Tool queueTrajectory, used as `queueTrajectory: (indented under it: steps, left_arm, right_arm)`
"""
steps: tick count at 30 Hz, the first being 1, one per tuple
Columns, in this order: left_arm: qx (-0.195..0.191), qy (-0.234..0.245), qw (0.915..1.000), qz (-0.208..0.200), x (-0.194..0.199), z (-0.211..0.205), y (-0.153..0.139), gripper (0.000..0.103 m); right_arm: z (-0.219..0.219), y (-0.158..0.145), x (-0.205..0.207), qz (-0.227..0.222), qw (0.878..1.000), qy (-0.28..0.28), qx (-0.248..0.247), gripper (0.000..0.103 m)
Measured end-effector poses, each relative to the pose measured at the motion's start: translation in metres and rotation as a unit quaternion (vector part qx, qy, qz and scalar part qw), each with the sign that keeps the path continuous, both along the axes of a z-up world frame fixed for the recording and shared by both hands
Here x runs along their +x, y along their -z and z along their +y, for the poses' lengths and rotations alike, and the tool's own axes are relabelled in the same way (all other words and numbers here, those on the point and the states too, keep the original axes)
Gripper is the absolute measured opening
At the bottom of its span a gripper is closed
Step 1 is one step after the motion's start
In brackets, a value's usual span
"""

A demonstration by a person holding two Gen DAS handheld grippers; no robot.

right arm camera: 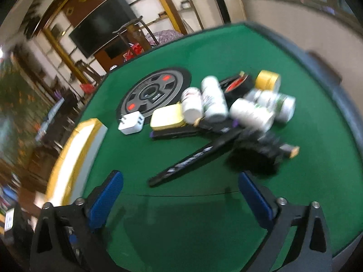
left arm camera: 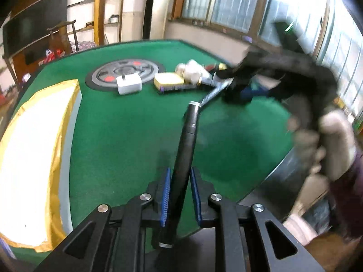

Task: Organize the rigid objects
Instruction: 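Lift the marker with the left tool while the right tool grasps another black marker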

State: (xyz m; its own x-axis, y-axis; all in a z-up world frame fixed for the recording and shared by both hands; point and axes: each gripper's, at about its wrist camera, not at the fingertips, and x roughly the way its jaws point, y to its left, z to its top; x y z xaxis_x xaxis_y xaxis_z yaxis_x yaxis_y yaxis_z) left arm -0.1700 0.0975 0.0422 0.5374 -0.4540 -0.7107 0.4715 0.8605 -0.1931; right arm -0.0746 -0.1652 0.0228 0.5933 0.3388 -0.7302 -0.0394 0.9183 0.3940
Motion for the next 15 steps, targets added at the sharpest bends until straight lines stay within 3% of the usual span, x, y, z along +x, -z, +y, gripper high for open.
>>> queueTrajectory:
  steps: [5, 8, 10, 15]
  left_arm:
    - [-0.035, -0.011, 0.9993, -0.002, -0.006, 0.018, -0.014, 0.015]
    - [-0.050, -0.021, 0.9985, 0.002, -0.007, 0.031, -0.017, 0.014]
    - [-0.062, -0.031, 0.9976, 0.005, -0.005, 0.040, -0.019, 0.014]
    - [-0.095, -0.053, 0.9940, 0.011, 0.002, 0.063, -0.021, 0.014]
  right_arm:
    - [0.018, 0.023, 0.031, 0.041, 0.997, 0.053, 0.024, 0.078]
    - [0.021, 0.039, 0.046, 0.063, 0.994, 0.082, 0.019, 0.050]
    - [0.019, 0.041, 0.046, 0.051, 0.994, 0.097, 0.015, 0.030]
    - [0.014, 0.042, 0.037, 0.033, 0.995, 0.084, 0.032, 0.019]
